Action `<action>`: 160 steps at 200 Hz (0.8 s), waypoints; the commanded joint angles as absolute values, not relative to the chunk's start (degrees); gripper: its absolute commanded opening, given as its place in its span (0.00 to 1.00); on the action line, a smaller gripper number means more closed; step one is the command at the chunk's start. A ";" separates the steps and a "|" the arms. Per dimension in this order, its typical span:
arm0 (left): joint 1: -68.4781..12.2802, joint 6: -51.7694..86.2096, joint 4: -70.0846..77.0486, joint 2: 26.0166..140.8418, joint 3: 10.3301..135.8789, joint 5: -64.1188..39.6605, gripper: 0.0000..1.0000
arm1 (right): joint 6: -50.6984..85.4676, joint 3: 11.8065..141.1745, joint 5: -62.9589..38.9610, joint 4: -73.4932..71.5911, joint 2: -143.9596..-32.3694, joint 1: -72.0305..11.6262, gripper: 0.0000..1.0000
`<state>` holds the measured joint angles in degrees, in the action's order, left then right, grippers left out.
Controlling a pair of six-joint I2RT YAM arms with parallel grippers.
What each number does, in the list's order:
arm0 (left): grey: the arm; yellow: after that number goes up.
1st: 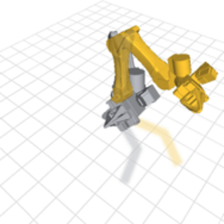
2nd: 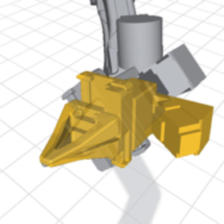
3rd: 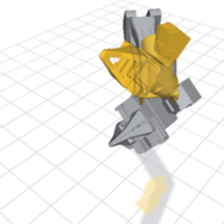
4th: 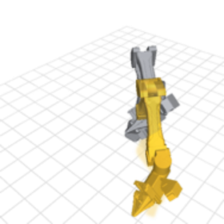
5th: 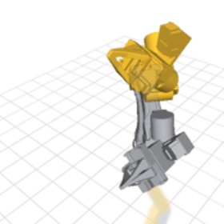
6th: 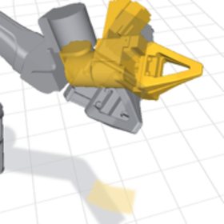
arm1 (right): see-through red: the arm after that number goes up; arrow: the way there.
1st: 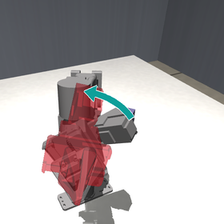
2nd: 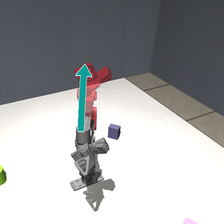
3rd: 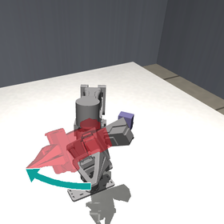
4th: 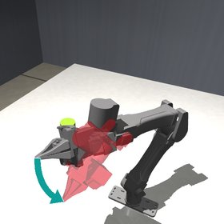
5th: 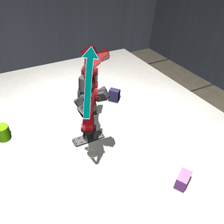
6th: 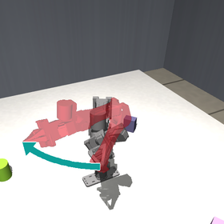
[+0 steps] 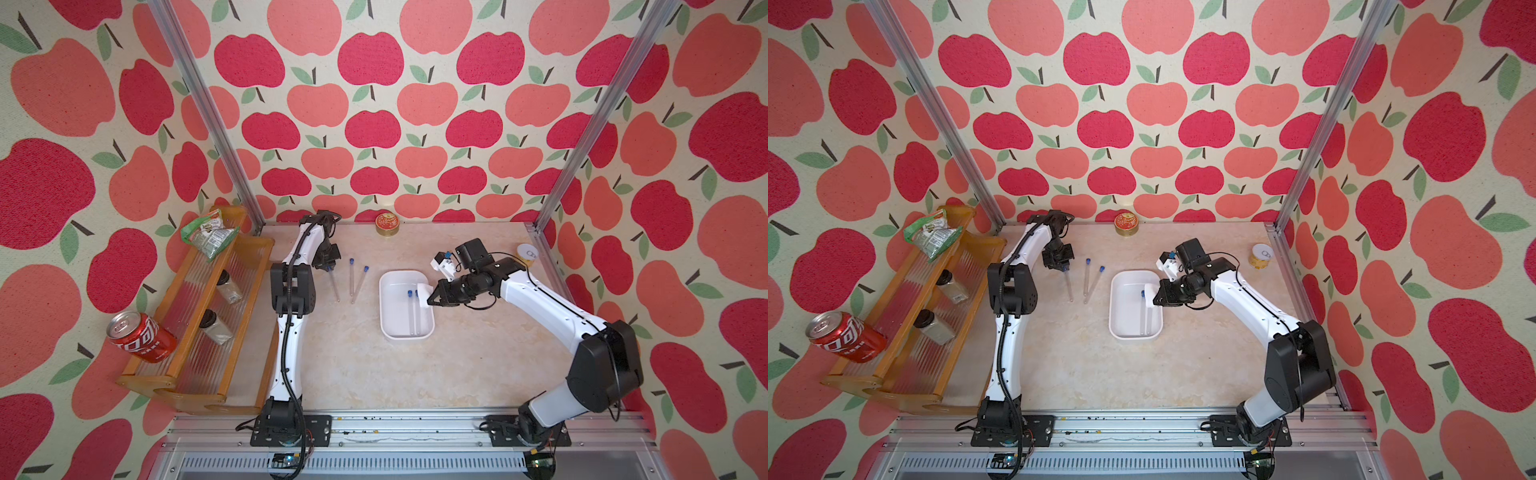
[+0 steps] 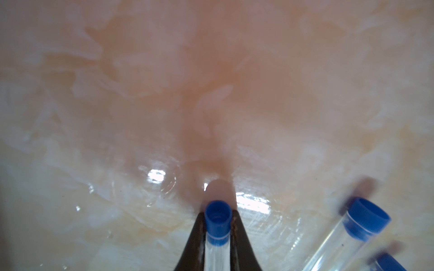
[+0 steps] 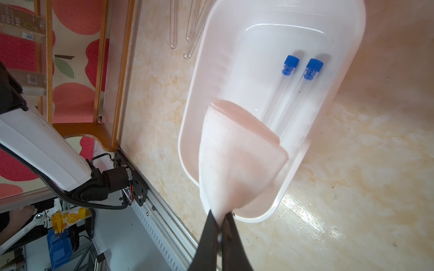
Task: Wipe the exteriors of test tubes
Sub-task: Pick up the test tube at the center of the board.
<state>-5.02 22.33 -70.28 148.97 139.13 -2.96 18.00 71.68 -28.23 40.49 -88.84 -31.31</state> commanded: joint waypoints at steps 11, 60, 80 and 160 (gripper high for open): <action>-5.20 21.69 -72.43 151.66 138.87 -2.55 0.09 | 16.96 71.10 -29.44 41.22 -87.46 -30.83 0.00; -6.00 21.35 -71.40 146.43 135.28 -4.22 0.06 | 17.01 70.79 -29.54 41.22 -87.33 -30.83 0.00; -7.00 21.02 -70.58 141.15 131.28 -4.22 0.06 | 17.26 70.50 -29.95 40.63 -87.41 -30.89 0.00; -15.22 23.62 -65.20 116.81 111.71 -8.84 0.10 | 21.51 72.38 -35.23 32.87 -91.72 -36.50 0.00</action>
<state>-12.75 21.67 -66.28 121.58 114.67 -6.48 18.94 71.44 -31.77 37.10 -89.47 -34.79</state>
